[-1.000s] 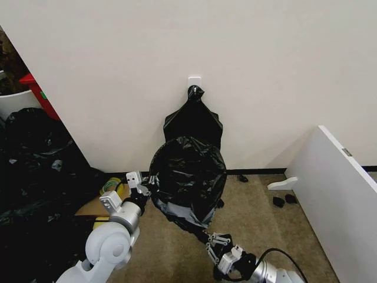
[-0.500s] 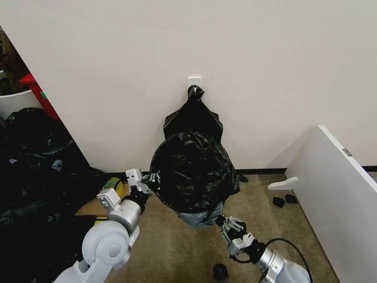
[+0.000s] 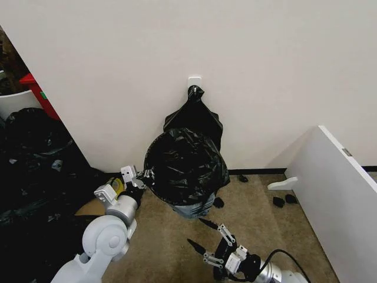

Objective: Place the garbage bag over the trash bin.

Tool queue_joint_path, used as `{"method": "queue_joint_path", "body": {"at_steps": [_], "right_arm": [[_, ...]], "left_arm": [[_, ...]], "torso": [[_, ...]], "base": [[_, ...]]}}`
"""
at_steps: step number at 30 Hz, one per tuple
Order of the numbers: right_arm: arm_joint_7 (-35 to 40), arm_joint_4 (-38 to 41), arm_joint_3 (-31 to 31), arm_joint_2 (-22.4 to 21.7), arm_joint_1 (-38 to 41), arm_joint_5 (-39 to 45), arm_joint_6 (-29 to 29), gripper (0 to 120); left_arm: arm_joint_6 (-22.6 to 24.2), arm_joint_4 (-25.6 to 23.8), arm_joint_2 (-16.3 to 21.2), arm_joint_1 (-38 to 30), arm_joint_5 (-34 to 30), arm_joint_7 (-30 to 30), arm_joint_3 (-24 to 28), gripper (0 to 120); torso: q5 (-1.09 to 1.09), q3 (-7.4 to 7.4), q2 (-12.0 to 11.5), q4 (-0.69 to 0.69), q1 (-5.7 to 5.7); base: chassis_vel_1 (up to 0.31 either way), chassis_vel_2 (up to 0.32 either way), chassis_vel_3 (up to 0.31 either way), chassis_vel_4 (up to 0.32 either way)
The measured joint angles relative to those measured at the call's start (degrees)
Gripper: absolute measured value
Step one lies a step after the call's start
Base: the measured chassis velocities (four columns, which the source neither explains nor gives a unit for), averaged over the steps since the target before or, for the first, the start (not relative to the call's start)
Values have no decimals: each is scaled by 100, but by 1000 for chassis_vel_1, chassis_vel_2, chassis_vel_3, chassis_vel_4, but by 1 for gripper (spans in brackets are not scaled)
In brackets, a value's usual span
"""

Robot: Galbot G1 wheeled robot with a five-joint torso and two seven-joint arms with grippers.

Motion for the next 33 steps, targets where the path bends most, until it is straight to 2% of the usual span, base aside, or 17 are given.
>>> {"method": "queue_joint_path", "body": {"at_steps": [3,5,8,9,11,13,18,19,23,27,33], "right_arm": [[758,-63,-562,-87,-186,529,-572,75],[876,-53,-670,-100,-207,693,-679,76],[1362,200,-1134,-139,-221,1611,-1176,82],[1362,200,-1134,-139,-221,1611,-1176,82],[1441,485,-1337,-169,-172,2418,-1462,82],[1444,583,-1379,-180,-161,2644,-1540,79],[1436,919,-1519,-199,-114,3574,-1920,57],[1436,919,-1519,-199,-114,3574,-1920,57],[1320,868,-1477,-192,-80,3536,-1935,39],[1278,784,-1396,-200,-68,3380,-1894,29],[1301,613,-1230,-206,-2,3156,-1852,6]], "left_arm": [[2,-41,49,1,-4,-4,-48,0],[2,-41,53,-3,-5,-5,-55,0],[3,-39,64,-29,-16,-12,-69,0],[3,-39,64,-29,-16,-12,-69,0],[8,-38,44,-30,-17,-15,-61,0],[11,-43,36,-27,-17,-15,-58,0],[16,-91,30,-6,-17,-18,-56,0],[16,-91,30,-6,-17,-18,-56,0],[18,-115,44,10,-17,-23,-64,0],[18,-142,57,21,-16,-26,-67,0],[22,-205,76,30,-23,-38,-70,0]], "torso": [[0,0,0,-1,0],[0,0,0,0,0],[-1,0,0,0,0],[-1,0,0,0,0],[-1,0,0,0,0],[-1,0,0,0,0],[-1,0,0,0,0],[-1,0,0,0,0],[0,0,0,0,0],[0,0,0,0,0],[0,0,0,0,0]], "base": [[0,0,0,0],[0,0,0,0],[0,0,0,0],[0,0,0,0],[0,0,0,0],[0,0,0,0],[0,0,0,0],[0,0,0,0],[0,0,0,0],[0,0,0,0],[0,0,0,0]]}}
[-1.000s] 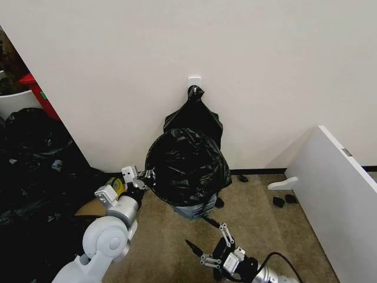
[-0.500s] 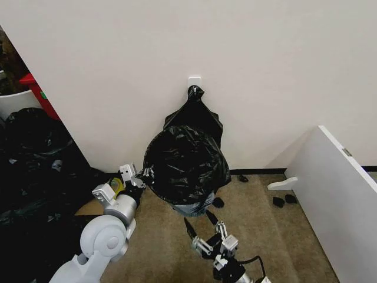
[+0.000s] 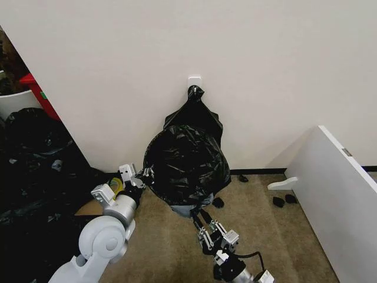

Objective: Place the garbage bag over the trash bin.

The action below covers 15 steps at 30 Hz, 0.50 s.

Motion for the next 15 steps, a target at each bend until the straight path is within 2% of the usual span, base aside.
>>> {"method": "queue_joint_path", "body": {"at_steps": [1,9,13,14,15], "right_arm": [[17,-26,31,-2,15,-26,4,0],[-77,-181,165,2,93,-228,97,0],[-477,-571,396,13,238,-829,407,0],[-513,-695,475,26,308,-1114,510,0],[-430,-921,623,64,441,-1781,657,0]], "left_arm": [[1,-15,6,2,-6,-5,0,0],[15,-91,36,4,-74,-28,-16,0],[97,-204,58,5,-164,-64,-32,0],[134,-249,62,8,-195,-83,-32,0],[211,-324,64,18,-234,-112,-34,0]], "torso": [[0,0,0,0,0],[0,0,0,0,0],[0,0,0,0,0],[0,0,0,-1,0],[0,0,0,0,0]], "base": [[0,0,0,0],[0,0,0,0],[0,0,0,0],[0,0,0,0],[0,0,0,0]]}}
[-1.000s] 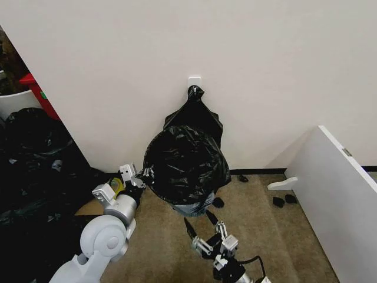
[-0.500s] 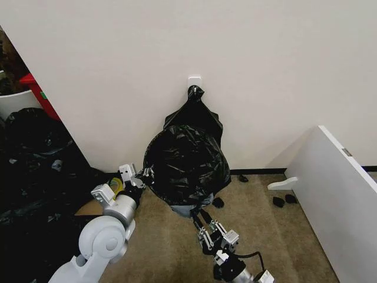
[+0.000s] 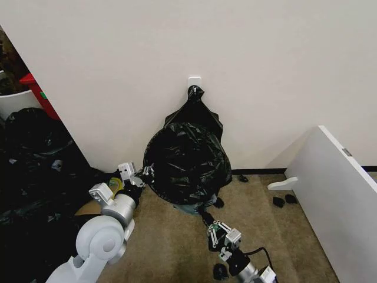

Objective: Place the garbage bag over the trash bin.

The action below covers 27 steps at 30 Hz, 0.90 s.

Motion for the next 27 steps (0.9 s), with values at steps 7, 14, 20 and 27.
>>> {"method": "queue_joint_path", "body": {"at_steps": [7,14,20,27], "right_arm": [[2137,-706,541,195,557,-2587,55,0],[2530,-668,474,87,552,-1756,95,10],[2423,-676,452,-34,374,-1093,-16,30],[3598,264,306,-52,84,-230,-1305,58]], "left_arm": [[351,-385,2,140,-12,-98,38,0],[151,-103,-20,82,261,-94,72,0],[-178,213,-38,25,569,17,127,0],[-547,588,-45,22,1109,162,181,0]], "torso": [[2,1,0,0,0],[-5,1,0,-1,1],[-4,0,0,-1,0],[-1,0,0,0,0]], "base": [[0,0,0,0],[0,0,0,0],[0,0,0,0],[0,0,0,0]]}}
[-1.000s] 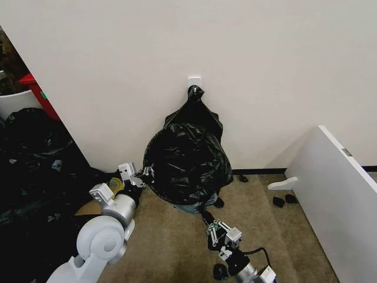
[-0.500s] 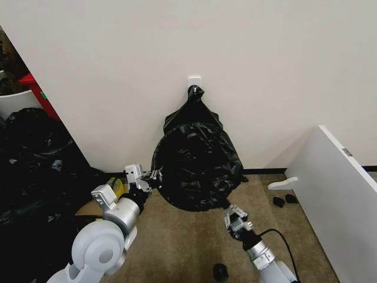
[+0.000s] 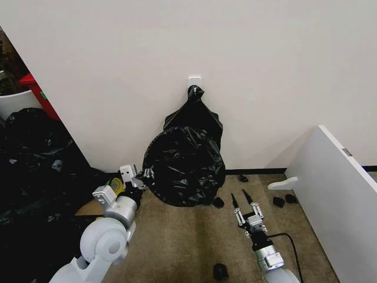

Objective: Place the garbage bag over the trash bin.

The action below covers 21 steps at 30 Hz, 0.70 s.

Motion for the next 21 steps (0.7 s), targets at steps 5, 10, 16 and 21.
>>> {"method": "queue_joint_path", "body": {"at_steps": [5,10,16,21], "right_arm": [[-300,1176,-239,-29,-224,965,-194,76],[-1087,2077,-621,-103,-486,1520,-226,92],[-1215,2484,-934,-138,-561,1625,-567,87],[-921,2719,-1396,-221,-380,1813,-1367,65]], "left_arm": [[-310,223,13,85,602,97,103,0],[-712,355,-8,143,1162,252,205,0],[-1035,432,-25,164,1477,499,255,0],[-1441,603,-86,166,1811,927,352,0]], "torso": [[-1,0,0,2,0],[-2,0,0,0,0],[0,-1,0,0,0],[0,-1,0,0,0]], "base": [[0,0,0,0],[0,0,0,0],[0,0,0,0],[0,0,0,0]]}}
